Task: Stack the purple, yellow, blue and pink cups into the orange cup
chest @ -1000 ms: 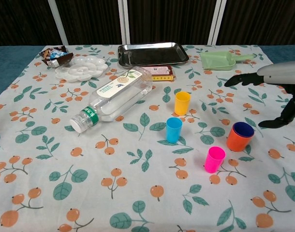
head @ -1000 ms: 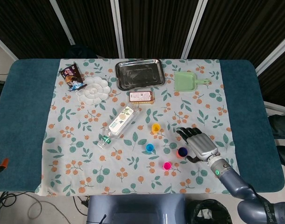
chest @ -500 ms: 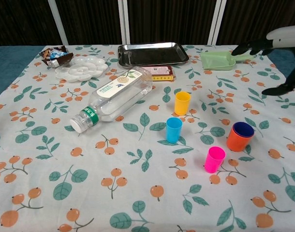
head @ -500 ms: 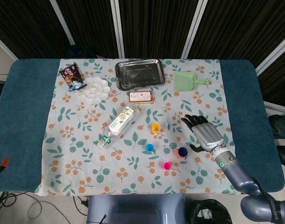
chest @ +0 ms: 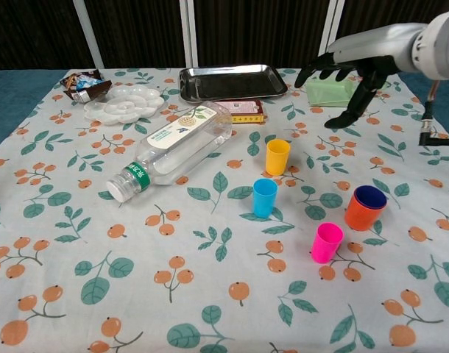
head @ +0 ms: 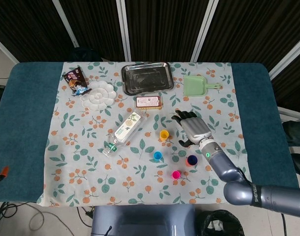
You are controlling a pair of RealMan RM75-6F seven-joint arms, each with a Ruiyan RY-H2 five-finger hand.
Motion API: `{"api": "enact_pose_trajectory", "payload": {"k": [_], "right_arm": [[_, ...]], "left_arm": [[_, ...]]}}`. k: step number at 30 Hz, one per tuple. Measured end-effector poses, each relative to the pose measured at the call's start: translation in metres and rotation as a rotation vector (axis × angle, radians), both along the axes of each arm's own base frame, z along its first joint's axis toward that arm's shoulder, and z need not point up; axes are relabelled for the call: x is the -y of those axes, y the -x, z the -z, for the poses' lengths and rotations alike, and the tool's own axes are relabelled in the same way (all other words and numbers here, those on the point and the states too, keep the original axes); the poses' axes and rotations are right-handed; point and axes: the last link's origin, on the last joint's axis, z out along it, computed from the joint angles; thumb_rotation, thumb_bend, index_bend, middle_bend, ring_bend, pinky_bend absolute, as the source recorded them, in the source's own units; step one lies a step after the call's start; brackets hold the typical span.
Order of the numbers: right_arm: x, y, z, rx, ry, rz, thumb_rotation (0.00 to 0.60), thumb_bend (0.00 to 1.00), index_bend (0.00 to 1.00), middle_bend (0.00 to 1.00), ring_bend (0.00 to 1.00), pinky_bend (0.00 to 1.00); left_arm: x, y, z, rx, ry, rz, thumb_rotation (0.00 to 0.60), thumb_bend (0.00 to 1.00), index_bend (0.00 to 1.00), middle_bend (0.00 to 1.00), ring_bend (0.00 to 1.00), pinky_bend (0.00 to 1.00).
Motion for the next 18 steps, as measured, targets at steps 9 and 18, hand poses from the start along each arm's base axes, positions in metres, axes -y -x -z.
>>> {"api": "enact_pose_trajectory", "payload": {"k": [9,18], "right_arm": [[0.004,-0.007,0.031,-0.025,-0.003,0.005,0.600,0.40,0.20,0.00,0.06,0.09],[0.011,-0.006,0.050,-0.051,0.014,0.009,0.600,0.40,0.24,0.00,0.06,0.09]], "left_arm": [[0.000,0.000,0.001,0.006,0.001,0.000,0.600,0.22,0.14,0.07,0.01,0.00],[0.000,0.001,0.000,0.011,-0.002,-0.005,0.600,0.22,0.14,0.07,0.01,0.00]]}}
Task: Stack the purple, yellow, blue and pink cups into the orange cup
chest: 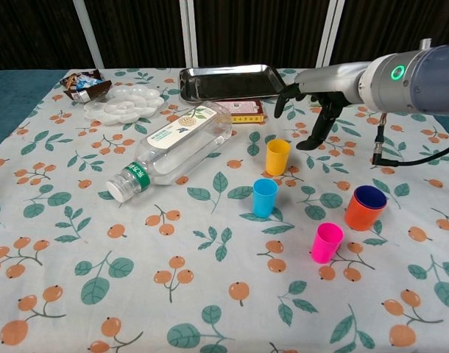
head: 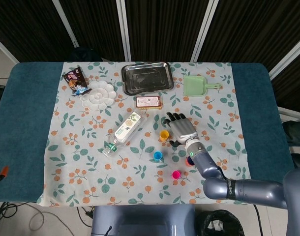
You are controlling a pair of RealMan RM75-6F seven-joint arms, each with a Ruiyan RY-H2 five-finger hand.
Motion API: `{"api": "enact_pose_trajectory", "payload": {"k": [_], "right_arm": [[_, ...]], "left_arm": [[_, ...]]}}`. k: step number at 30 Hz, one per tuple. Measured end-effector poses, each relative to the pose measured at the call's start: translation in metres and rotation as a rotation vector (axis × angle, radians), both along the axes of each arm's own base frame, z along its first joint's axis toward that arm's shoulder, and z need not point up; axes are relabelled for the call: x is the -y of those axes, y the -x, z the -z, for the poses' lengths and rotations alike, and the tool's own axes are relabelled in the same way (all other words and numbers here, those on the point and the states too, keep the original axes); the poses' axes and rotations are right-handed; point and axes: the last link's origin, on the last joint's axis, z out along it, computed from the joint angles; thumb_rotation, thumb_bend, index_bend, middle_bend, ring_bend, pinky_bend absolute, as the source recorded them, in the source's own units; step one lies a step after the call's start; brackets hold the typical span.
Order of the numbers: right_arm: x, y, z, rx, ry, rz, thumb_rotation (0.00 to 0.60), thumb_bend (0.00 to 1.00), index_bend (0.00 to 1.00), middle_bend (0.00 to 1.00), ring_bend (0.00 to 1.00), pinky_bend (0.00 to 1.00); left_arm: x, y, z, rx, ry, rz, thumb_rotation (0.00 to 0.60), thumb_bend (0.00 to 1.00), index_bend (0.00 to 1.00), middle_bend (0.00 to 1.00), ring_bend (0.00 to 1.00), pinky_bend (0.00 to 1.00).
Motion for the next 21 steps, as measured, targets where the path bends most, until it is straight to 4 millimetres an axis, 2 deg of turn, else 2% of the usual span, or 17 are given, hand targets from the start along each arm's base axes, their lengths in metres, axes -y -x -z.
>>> {"api": "enact_pose_trajectory", "payload": {"k": [21], "right_arm": [[0.009,0.001,0.025,0.001,0.003,0.013,0.600,0.40,0.31,0.00,0.06,0.09]], "left_arm": [[0.000,0.001,0.000,0.000,-0.003,-0.009,0.600,0.22,0.14,0.07,0.01,0.00]]}}
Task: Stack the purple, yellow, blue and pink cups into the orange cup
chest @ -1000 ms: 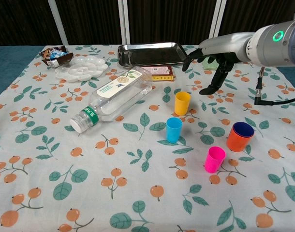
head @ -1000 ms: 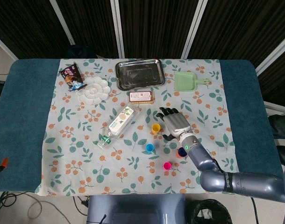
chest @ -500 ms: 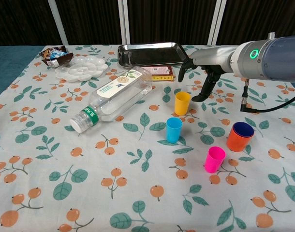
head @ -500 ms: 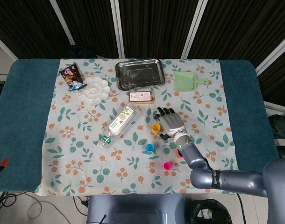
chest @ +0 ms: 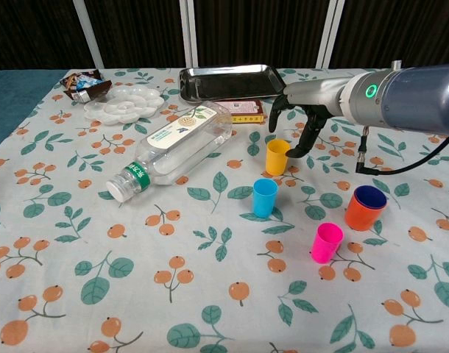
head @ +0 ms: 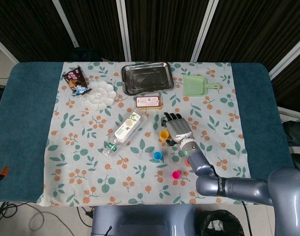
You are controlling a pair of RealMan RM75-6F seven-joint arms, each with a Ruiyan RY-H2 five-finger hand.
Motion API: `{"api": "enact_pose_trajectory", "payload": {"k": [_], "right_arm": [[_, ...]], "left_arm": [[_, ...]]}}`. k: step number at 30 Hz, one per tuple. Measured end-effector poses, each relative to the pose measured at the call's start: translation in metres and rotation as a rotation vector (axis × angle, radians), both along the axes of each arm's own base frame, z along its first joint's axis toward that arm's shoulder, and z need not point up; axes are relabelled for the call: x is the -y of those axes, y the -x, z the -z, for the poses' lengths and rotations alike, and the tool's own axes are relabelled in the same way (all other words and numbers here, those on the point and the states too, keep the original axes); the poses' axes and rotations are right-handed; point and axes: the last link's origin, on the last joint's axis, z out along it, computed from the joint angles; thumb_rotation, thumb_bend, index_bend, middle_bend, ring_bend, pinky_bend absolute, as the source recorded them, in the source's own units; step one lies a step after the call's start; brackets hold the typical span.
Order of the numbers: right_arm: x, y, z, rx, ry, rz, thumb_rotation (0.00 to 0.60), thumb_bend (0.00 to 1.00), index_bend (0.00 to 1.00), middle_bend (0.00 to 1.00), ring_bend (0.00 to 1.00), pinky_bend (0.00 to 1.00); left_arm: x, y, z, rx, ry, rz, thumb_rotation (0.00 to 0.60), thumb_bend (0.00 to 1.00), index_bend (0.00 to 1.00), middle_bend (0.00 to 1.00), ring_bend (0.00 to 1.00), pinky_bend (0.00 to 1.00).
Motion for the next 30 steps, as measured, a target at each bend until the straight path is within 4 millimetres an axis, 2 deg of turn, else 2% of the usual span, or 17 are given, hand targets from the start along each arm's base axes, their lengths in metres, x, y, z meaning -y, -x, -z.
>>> {"api": "enact_pose_trajectory", "payload": {"k": [16,30], "right_arm": [[0.002,0.000,0.012,0.014,-0.003,-0.009,0.600,0.40,0.33,0.00,0.06,0.09],[0.005,0.005,0.017,0.024,0.004,0.011,0.600,0.40,0.40,0.00,0.06,0.09]], "left_arm": [[0.000,0.001,0.000,-0.002,-0.001,-0.003,0.600,0.22,0.14,0.07,0.01,0.00],[0.000,0.002,-0.002,-0.004,-0.004,-0.008,0.600,0.22,0.14,0.07,0.01,0.00]]}}
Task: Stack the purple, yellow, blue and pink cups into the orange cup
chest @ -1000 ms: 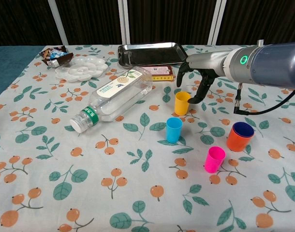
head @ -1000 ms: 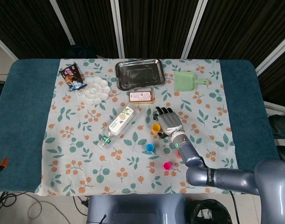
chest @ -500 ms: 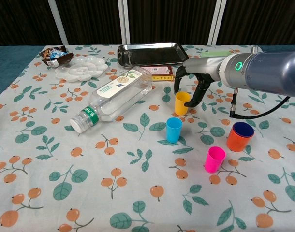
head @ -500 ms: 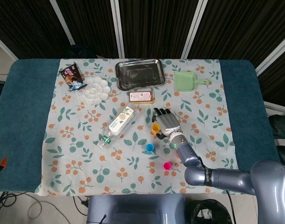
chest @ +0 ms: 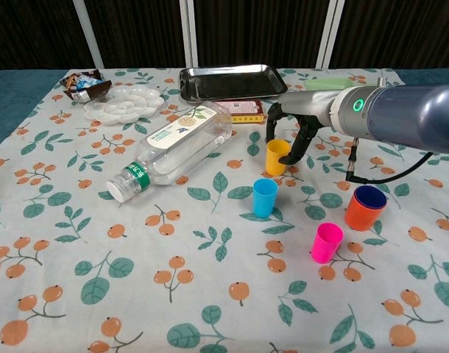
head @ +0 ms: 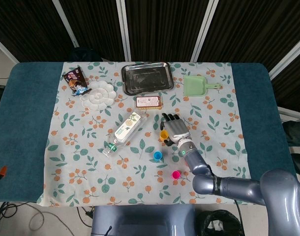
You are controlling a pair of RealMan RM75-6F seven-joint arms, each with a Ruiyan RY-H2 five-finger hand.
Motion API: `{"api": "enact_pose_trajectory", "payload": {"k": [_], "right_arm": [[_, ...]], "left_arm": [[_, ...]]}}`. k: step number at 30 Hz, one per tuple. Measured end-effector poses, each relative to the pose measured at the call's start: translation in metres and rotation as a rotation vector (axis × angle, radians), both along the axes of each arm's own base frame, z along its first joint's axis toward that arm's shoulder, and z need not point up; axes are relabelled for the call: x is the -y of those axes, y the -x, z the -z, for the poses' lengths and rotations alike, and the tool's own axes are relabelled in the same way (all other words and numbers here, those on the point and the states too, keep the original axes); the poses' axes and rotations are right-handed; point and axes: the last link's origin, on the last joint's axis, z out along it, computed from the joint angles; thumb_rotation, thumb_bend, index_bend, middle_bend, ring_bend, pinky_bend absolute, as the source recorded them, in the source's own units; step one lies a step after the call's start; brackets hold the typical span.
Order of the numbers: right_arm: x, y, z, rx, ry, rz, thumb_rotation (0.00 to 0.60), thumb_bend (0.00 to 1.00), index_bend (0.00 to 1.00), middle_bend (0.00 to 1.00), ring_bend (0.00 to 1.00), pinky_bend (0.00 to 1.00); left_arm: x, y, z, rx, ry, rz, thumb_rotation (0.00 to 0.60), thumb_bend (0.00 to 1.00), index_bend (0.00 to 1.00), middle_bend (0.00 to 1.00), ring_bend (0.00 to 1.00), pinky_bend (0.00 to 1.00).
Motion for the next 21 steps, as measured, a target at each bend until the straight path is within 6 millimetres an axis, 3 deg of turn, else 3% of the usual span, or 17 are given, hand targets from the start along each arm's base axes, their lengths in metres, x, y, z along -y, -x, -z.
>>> {"api": "enact_pose_trajectory", "payload": {"k": [21], "right_arm": [[0.0000,-0.0031,-0.0022,0.018,-0.002,-0.006,0.600,0.40,0.47,0.00,0.08,0.09]], "left_arm": [[-0.0002,0.0004,-0.0008,0.001,-0.002,0.000,0.600,0.22,0.14,0.07,0.01,0.00]]}}
